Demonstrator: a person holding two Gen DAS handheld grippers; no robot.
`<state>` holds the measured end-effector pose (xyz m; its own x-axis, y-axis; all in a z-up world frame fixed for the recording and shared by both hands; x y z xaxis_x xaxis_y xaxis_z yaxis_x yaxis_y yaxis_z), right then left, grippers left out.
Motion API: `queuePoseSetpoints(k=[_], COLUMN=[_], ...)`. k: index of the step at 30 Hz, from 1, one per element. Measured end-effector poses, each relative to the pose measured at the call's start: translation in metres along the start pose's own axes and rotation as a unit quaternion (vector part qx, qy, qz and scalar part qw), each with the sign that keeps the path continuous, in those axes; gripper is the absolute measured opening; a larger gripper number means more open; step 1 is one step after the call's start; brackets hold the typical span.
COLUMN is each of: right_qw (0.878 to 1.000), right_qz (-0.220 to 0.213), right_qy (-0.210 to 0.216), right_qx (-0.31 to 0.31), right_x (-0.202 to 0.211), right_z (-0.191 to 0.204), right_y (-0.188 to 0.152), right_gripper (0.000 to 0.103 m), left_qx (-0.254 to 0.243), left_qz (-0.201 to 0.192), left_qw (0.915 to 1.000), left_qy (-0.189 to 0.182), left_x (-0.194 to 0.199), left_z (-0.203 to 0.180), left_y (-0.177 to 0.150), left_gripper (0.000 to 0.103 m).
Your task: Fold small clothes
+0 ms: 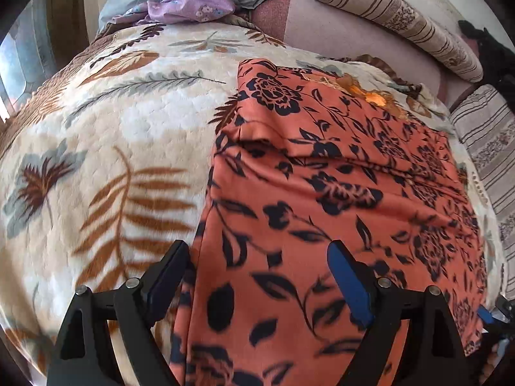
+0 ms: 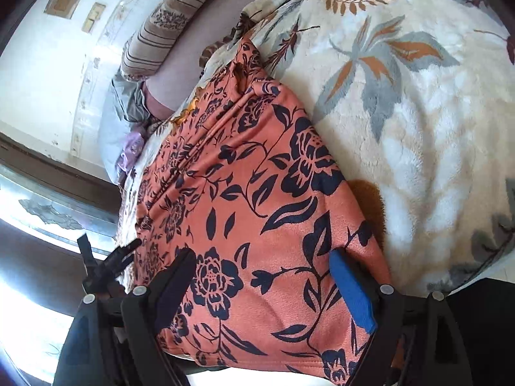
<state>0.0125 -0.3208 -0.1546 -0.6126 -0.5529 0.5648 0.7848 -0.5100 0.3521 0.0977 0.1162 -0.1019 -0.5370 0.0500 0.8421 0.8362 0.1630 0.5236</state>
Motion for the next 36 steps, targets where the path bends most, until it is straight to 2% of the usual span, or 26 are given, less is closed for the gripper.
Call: queuePoseSetpoints(k=[2,4,8,12,15,16,18,21,22,24,25,27,28,30,32,33,35,36], right_qw=[1.0,0.999,0.998,1.0,1.0,0.999,0.995,0.98,0.976,0.973,0.974,0.975,0.974,0.971,0.97,0.971,0.973,0.973], right_qz=[-0.005,-0.007,0.0,0.004,0.009,0.026,0.088,0.187,0.204,0.209,0.204,0.198,0.201,0.206,0.203,0.199,0.194,0.191], right_qy=[0.019,0.032,0.04,0.022,-0.006,-0.017,-0.024,-0.042,-0.053,-0.051,-0.046,-0.046,-0.055,-0.077,-0.093,-0.097,-0.102,-0.106], right_qx=[-0.005,-0.02,-0.04,0.006,0.025,0.026,0.034,0.054,0.061,0.078,0.085,0.087,0.086,0.092,0.094,0.088,0.074,0.073], right_x=[0.001,0.004,0.01,0.034,0.055,0.056,0.046,0.021,0.015,0.015,0.017,0.019,0.017,0.013,0.013,0.014,0.017,0.019], right_z=[-0.003,-0.006,-0.007,0.001,-0.004,-0.009,-0.015,-0.024,-0.026,-0.024,-0.02,-0.02,-0.021,-0.023,-0.022,-0.022,-0.025,-0.026], right_y=[-0.001,0.0,0.002,0.013,0.028,0.031,0.024,-0.006,-0.013,-0.019,-0.02,-0.021,-0.022,-0.025,-0.024,-0.023,-0.021,-0.02], right_gripper=[0.087,0.087,0.087,0.087,0.087,0.087,0.087,0.087,0.087,0.086,0.084,0.068,0.053,0.051,0.052,0.053,0.062,0.064], left_qx=[0.015,0.021,-0.025,-0.001,0.015,0.018,0.024,0.034,0.037,0.038,0.037,0.029,0.024,0.015,0.011,0.007,0.01,0.012], left_qz=[0.012,0.05,0.07,0.08,0.075,0.075,0.08,0.089,0.092,0.099,0.1,0.097,0.096,0.1,0.096,0.096,0.099,0.103], left_qw=[0.9998,0.9986,0.9971,0.9967,0.9971,0.997,0.9965,0.9954,0.9949,0.9942,0.9942,0.9948,0.9951,0.9949,0.9951,0.995,0.9948,0.9944], left_qy=[-0.004,-0.003,0.018,0.019,0.006,0.002,-0.004,-0.015,-0.018,-0.016,-0.016,-0.01,-0.004,0.006,0.019,0.028,0.023,0.021], left_x=[0.015,0.021,0.036,0.039,0.046,0.047,0.047,0.047,0.046,0.045,0.044,0.042,0.041,0.037,0.038,0.04,0.042,0.043], left_z=[0.007,0.011,-0.002,0.001,0.002,0.003,0.004,0.008,0.009,0.011,0.01,0.007,0.006,0.003,0.003,0.006,0.009,0.012], left_y=[-0.027,-0.057,-0.095,-0.112,-0.113,-0.112,-0.112,-0.111,-0.111,-0.114,-0.115,-0.117,-0.118,-0.118,-0.116,-0.117,-0.114,-0.113], left_gripper=[0.088,0.088,0.088,0.088,0.088,0.088,0.088,0.088,0.088,0.088,0.088,0.088,0.088,0.087,0.069,0.055,0.041,0.031])
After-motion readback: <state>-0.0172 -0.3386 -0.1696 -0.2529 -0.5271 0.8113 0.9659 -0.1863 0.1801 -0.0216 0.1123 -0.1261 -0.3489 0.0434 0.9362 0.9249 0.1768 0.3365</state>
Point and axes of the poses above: each gripper's, at about its wrist camera, not at the fingertips, and x roughly against the way its jaws point, z to its left, y to its top, the point moved 6 cm from there along -x, roughly the way its jaws point, and after that the axes turned 3 degrees about y, right-handed, at the moved point
